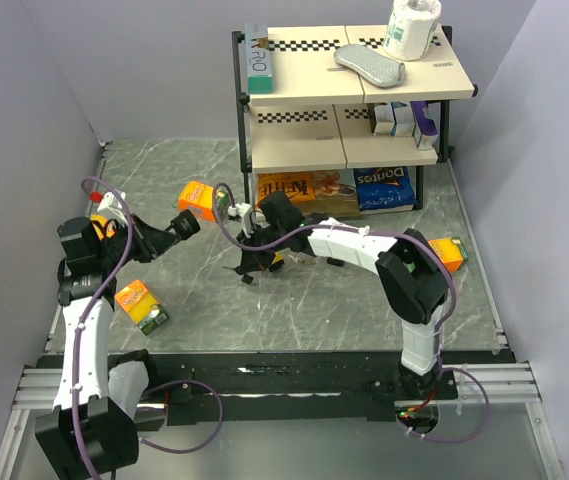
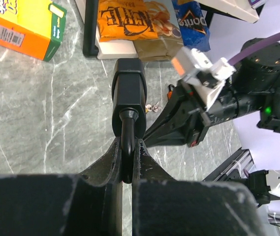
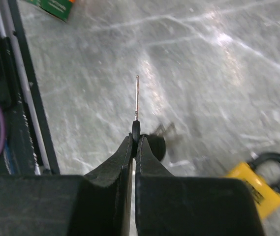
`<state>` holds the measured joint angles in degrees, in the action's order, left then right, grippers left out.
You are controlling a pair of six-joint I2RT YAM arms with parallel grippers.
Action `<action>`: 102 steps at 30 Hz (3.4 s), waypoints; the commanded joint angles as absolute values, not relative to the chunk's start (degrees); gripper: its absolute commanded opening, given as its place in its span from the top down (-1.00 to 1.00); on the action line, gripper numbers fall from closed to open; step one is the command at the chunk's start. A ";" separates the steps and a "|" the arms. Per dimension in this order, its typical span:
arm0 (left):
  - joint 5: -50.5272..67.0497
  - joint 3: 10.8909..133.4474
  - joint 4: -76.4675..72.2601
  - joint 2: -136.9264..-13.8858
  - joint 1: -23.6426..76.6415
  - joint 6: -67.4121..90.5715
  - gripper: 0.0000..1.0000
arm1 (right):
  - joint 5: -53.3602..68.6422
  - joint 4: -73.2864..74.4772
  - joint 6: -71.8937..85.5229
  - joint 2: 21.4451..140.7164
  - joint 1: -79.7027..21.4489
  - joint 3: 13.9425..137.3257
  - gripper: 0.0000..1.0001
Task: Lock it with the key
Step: Place the key at the center of the board, then place the lock at the center of the board.
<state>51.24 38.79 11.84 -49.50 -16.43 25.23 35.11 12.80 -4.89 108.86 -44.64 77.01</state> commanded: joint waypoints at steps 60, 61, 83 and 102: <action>70.66 59.68 65.13 -60.21 -1.67 -55.02 0.98 | 66.36 18.63 -22.85 101.69 -45.88 86.22 -0.95; 71.10 59.68 64.78 -60.12 -1.50 -54.15 0.98 | 66.27 18.89 -23.20 101.86 -46.05 86.48 -0.93; 61.00 45.54 15.73 -46.77 -9.38 19.47 -0.44 | 57.14 -8.74 4.98 99.49 -41.84 79.38 1.00; 44.65 43.16 2.64 -48.78 -11.34 58.36 -0.96 | 22.51 -20.66 21.36 98.96 -47.72 81.12 1.00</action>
